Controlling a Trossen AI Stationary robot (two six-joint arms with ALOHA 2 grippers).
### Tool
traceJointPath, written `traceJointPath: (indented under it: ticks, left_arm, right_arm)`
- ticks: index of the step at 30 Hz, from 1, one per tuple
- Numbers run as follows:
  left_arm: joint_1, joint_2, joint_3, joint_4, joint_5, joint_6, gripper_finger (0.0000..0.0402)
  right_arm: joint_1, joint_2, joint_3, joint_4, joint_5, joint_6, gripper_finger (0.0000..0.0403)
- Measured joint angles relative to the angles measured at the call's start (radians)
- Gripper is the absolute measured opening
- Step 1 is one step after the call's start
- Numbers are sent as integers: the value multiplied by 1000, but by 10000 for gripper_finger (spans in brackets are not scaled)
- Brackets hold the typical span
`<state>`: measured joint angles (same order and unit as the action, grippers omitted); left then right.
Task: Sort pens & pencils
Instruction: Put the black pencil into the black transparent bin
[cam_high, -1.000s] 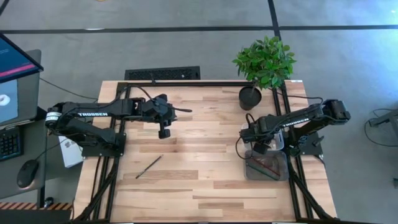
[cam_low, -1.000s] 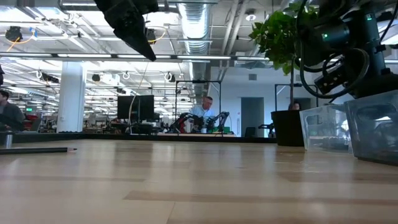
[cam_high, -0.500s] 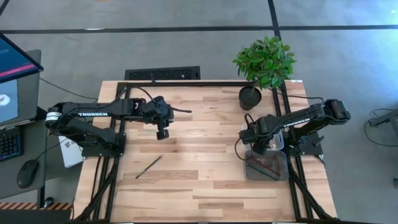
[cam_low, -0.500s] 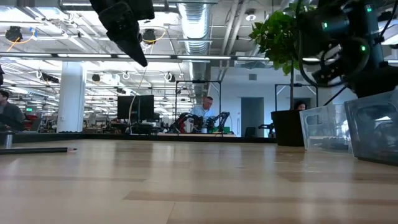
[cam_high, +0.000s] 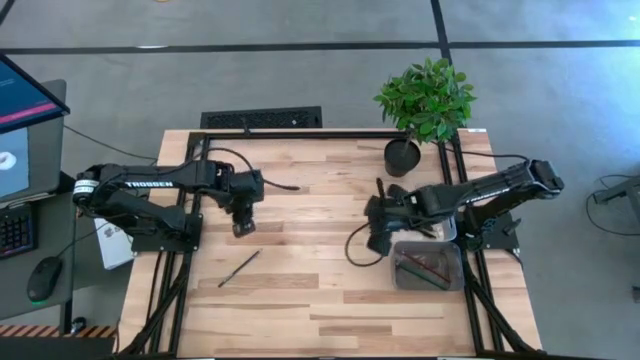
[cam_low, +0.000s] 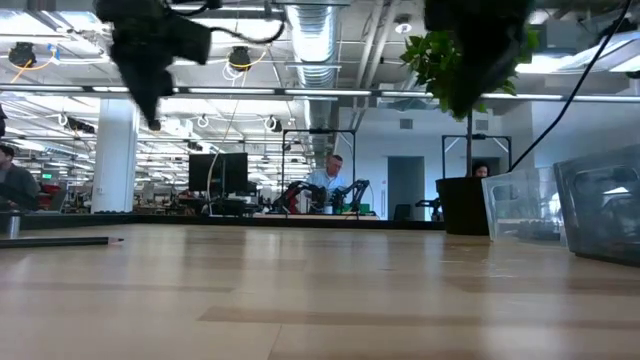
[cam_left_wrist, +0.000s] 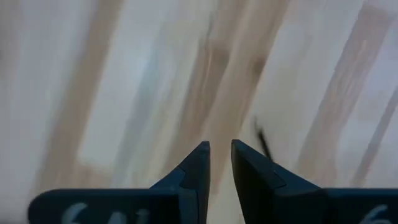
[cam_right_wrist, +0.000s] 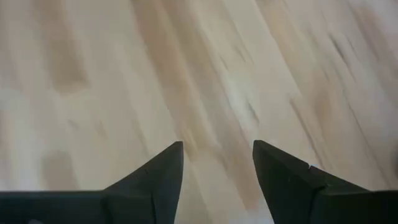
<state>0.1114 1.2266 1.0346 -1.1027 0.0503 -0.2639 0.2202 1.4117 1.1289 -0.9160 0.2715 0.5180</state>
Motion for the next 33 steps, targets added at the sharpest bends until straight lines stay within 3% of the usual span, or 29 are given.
traceJointPath:
  ticks: [5,10,24,33]
  left_arm:
    - [-72,0,0,-182,6,-166,57]
    - [-187,0,-4,-231,34,-333,57]
    - [-498,5,-133,-36,93,-817,57]
    - [-650,64,-191,83,118,-1034,57]
  right_arm:
    - [9,0,4,255,-12,-178,217]
    - [8,0,4,283,-11,-212,213]
    - [7,0,4,317,-8,-216,210]
    - [7,0,3,419,-8,-284,209]
